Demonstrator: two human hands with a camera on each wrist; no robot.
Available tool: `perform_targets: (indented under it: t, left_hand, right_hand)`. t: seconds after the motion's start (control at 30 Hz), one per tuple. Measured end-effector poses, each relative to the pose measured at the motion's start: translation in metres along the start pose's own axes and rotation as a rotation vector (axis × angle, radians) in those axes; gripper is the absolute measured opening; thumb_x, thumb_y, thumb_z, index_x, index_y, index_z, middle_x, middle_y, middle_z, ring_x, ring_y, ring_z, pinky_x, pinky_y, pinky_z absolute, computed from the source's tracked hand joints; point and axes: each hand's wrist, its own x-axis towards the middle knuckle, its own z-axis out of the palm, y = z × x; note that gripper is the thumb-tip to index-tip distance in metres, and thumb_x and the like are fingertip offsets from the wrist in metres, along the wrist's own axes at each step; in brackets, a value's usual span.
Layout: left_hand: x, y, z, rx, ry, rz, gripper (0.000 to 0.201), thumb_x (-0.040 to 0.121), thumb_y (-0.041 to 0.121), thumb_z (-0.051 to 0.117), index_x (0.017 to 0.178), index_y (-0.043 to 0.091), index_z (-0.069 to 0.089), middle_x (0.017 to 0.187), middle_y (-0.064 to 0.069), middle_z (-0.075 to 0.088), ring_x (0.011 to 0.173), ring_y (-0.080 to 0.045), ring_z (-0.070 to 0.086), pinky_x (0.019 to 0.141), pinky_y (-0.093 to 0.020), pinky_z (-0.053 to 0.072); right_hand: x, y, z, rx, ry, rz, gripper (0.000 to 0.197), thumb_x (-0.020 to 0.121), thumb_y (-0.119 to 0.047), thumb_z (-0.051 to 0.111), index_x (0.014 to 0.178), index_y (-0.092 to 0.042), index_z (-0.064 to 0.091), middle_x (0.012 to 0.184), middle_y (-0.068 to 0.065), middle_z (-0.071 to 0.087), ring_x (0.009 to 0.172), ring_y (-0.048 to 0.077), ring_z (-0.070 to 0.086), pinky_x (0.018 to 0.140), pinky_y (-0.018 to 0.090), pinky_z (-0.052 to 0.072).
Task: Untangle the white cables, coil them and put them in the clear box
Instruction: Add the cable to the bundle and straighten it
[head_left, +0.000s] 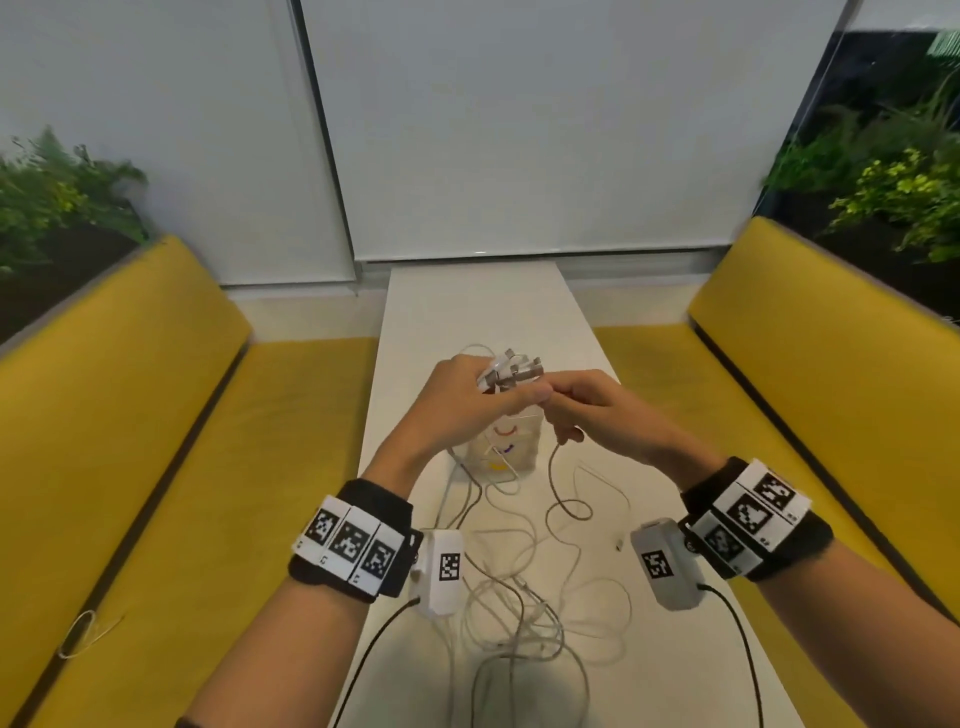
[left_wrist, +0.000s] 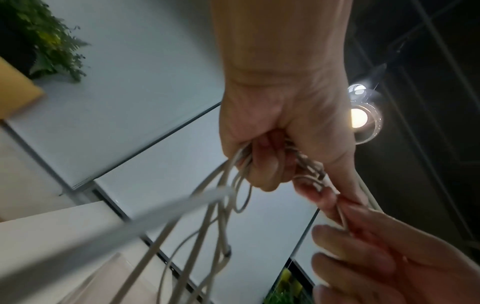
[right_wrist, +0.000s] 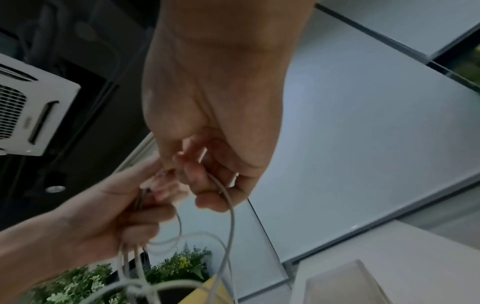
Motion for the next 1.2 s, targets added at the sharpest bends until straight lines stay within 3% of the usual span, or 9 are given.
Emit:
perform_targets:
  t: [0.1,0.17,0.3,0.5,0.77,0.93,1.03,1.1,1.2]
  left_hand:
    - [0.002,0.001,-0.007,-0.214,0.177,-0.003,0.033,0.078,0.047,0.081,0.085,0.015,0.075,0.074,-0.002,0.072,0.064,-0.017,0.067,0.060,-0.040,0.055]
    - [0.002,0.005,-0.021,-0.397,0.344,0.008,0.017,0.085,0.032,0.079,0.083,0.017,0.071,0.058,0.012,0.058,0.048,-0.005,0.047,0.049,-0.027,0.040]
    - [0.003,0.005,-0.063,-0.694,0.671,-0.004,0.019,0.091,0.027,0.073,0.083,0.021,0.057,0.057,0.008,0.044,0.045,-0.007,0.034,0.042,-0.025,0.030]
    - [-0.001,0.004,-0.092,-0.889,0.933,-0.006,0.027,0.093,0.032,0.071,0.098,0.016,0.049,0.049,0.008,0.037,0.042,-0.007,0.028,0.041,-0.023,0.026]
    - [0.000,0.006,-0.045,-0.519,0.476,-0.070,0.025,0.087,0.025,0.077,0.095,0.010,0.060,0.063,0.003,0.040,0.046,-0.010,0.031,0.043,-0.026,0.028]
    - [-0.004,0.025,-0.046,-0.700,0.357,-0.015,0.029,0.095,0.016,0.067,0.078,0.015,0.043,0.056,0.001,0.023,0.043,-0.012,0.018,0.040,-0.024,0.017]
    - [-0.007,0.037,-0.054,-0.873,0.298,0.008,0.043,0.100,0.015,0.056,0.063,0.021,0.033,0.051,0.003,0.019,0.045,-0.015,0.012,0.040,-0.025,0.013]
    - [-0.008,0.043,-0.051,-0.919,0.245,0.030,0.048,0.103,0.026,0.052,0.059,0.021,0.033,0.051,0.002,0.019,0.046,-0.015,0.015,0.041,-0.026,0.020]
    - [-0.009,0.047,-0.030,-0.902,0.132,0.025,0.048,0.100,0.042,0.052,0.058,0.023,0.038,0.051,0.004,0.024,0.044,-0.013,0.024,0.042,-0.025,0.033]
  right_hand:
    - [-0.006,0.010,0.000,0.026,0.023,0.059,0.028,0.097,-0.025,0.057,0.072,-0.018,0.068,0.054,-0.011,0.052,0.054,0.016,0.042,0.055,0.024,0.039]
    - [-0.014,0.030,0.000,0.063,0.020,0.148,0.039,0.092,-0.035,0.063,0.056,-0.024,0.057,0.052,-0.006,0.041,0.052,0.018,0.035,0.053,0.028,0.035]
    - [-0.038,0.078,-0.003,0.087,0.004,0.322,0.064,0.083,-0.058,0.067,0.060,-0.010,0.031,0.058,0.005,0.020,0.055,0.025,0.014,0.052,0.034,0.020]
    - [-0.068,0.119,-0.027,0.036,0.130,0.449,0.065,0.074,-0.061,0.071,0.062,-0.009,0.033,0.060,0.002,0.020,0.053,0.016,0.018,0.050,0.027,0.024]
    - [-0.042,0.080,-0.030,0.095,0.137,0.250,0.031,0.093,-0.038,0.036,0.075,-0.014,0.045,0.062,-0.008,0.037,0.057,0.010,0.030,0.053,0.027,0.029]
    - [-0.041,0.076,-0.030,-0.323,-0.195,0.333,0.036,0.101,-0.035,0.047,0.081,-0.017,0.071,0.079,-0.006,0.069,0.076,0.012,0.062,0.077,0.033,0.054]
    - [-0.042,0.088,-0.028,-0.803,-0.358,0.520,0.036,0.100,-0.039,0.048,0.115,-0.016,0.071,0.119,0.002,0.070,0.107,0.015,0.064,0.098,0.037,0.050]
    - [-0.037,0.087,-0.021,-0.826,-0.197,0.464,0.043,0.100,-0.038,0.049,0.137,-0.017,0.055,0.143,0.002,0.055,0.129,0.016,0.052,0.110,0.036,0.041]
    - [-0.028,0.052,0.001,-0.181,0.105,0.132,0.063,0.092,-0.052,0.055,0.149,-0.031,0.039,0.154,-0.012,0.040,0.143,0.003,0.035,0.119,0.034,0.029]
